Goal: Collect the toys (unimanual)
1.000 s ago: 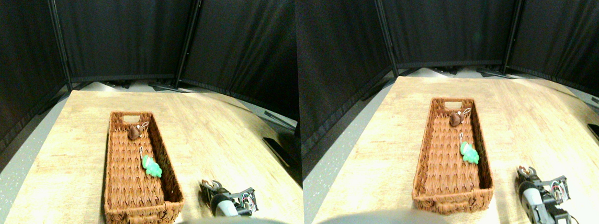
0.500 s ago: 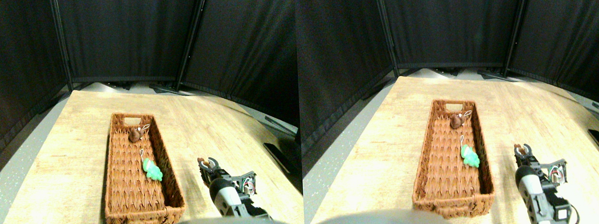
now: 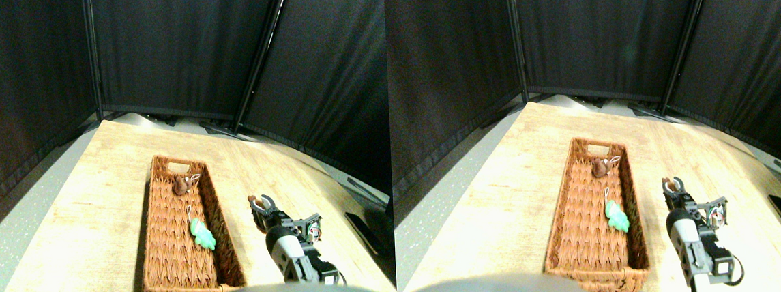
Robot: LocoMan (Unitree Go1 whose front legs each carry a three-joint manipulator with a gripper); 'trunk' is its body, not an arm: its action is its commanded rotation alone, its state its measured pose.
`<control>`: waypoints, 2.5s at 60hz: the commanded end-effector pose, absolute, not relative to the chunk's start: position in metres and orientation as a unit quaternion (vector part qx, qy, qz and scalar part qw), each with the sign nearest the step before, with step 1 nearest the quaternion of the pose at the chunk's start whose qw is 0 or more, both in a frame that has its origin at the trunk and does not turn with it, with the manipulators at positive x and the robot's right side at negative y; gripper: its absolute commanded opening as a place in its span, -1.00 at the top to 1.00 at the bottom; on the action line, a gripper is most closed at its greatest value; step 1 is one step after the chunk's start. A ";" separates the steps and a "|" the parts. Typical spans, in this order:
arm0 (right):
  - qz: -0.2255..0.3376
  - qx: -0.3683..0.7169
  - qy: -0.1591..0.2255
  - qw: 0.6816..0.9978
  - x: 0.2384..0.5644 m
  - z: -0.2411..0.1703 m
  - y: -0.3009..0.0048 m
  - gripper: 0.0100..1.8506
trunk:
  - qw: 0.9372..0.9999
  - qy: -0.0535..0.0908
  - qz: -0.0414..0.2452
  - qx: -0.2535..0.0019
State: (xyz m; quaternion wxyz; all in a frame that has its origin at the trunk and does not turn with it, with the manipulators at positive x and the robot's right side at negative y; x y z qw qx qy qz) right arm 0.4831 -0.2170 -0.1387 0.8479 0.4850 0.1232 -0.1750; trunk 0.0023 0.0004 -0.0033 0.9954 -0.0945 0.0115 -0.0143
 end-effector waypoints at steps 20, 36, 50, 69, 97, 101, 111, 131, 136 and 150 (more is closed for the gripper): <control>-0.090 0.496 0.134 0.853 0.509 -0.129 -0.183 0.95 | 0.992 -0.006 0.032 -0.122; -0.055 0.541 0.152 0.826 0.515 -0.132 -0.161 0.95 | 0.990 -0.008 0.054 -0.133; -0.039 0.538 0.152 0.829 0.518 -0.125 -0.144 0.95 | 0.987 -0.011 0.072 -0.141; -0.015 0.559 0.181 0.809 0.524 -0.116 -0.122 0.95 | 0.986 -0.015 0.076 -0.150; 0.003 0.566 0.206 0.798 0.523 -0.125 -0.095 0.95 | 0.984 -0.012 0.084 -0.160; -0.001 0.568 0.210 0.796 0.524 -0.126 -0.093 0.95 | 0.983 -0.012 0.084 -0.160; -0.007 0.565 0.201 0.800 0.528 -0.127 -0.093 0.95 | 0.984 -0.011 0.082 -0.159; -0.008 0.553 0.239 0.798 0.532 -0.126 -0.098 -0.39 | 0.986 -0.004 0.072 -0.150; -0.012 0.555 0.231 0.799 0.532 -0.125 -0.102 -0.42 | 0.987 -0.001 0.068 -0.147; -0.023 0.569 0.193 0.799 0.543 -0.119 -0.131 0.02 | 0.990 0.002 0.052 -0.130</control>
